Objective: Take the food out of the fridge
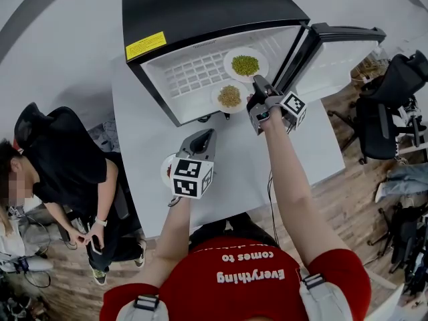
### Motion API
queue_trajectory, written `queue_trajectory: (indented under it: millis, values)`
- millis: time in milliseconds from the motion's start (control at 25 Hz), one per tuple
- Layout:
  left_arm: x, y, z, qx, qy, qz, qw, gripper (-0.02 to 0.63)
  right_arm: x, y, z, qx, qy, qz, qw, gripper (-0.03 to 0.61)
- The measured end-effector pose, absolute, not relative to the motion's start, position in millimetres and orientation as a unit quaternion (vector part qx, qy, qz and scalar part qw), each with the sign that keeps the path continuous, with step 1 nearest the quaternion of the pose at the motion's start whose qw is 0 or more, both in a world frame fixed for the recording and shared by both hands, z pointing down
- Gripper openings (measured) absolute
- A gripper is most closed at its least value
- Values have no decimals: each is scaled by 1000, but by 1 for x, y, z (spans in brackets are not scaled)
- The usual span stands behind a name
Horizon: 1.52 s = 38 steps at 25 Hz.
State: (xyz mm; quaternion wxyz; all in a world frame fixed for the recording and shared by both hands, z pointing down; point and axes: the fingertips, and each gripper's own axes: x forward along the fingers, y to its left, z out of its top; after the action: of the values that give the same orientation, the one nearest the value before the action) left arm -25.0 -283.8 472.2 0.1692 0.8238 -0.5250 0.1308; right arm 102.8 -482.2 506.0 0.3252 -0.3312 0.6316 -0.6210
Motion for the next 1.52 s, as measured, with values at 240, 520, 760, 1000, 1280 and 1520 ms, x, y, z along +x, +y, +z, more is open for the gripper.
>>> queue_trajectory:
  millis: [240,520,760,1000,1280,1520]
  values:
    - [-28,-282,470,823,-527,129,169,0,102,-483,502,-331,632,-623,320,27]
    - [-30,-279,453,825,-529,120,155,0,103,-461,499,-321,632,-631,315,25]
    - [-37,-272,442,823,-538,110,146,0,96,-416,489,-285,636,-639,326,23]
    - [-42,-265,433,821,-546,100,135,0,85,-377,481,-265,645,-641,320,23]
    - [-47,-248,429,816,-556,91,132,0,78,-332,469,-249,656,-640,312,23]
    - [-44,-229,430,815,-557,90,133,0,83,-300,461,-238,665,-640,302,23]
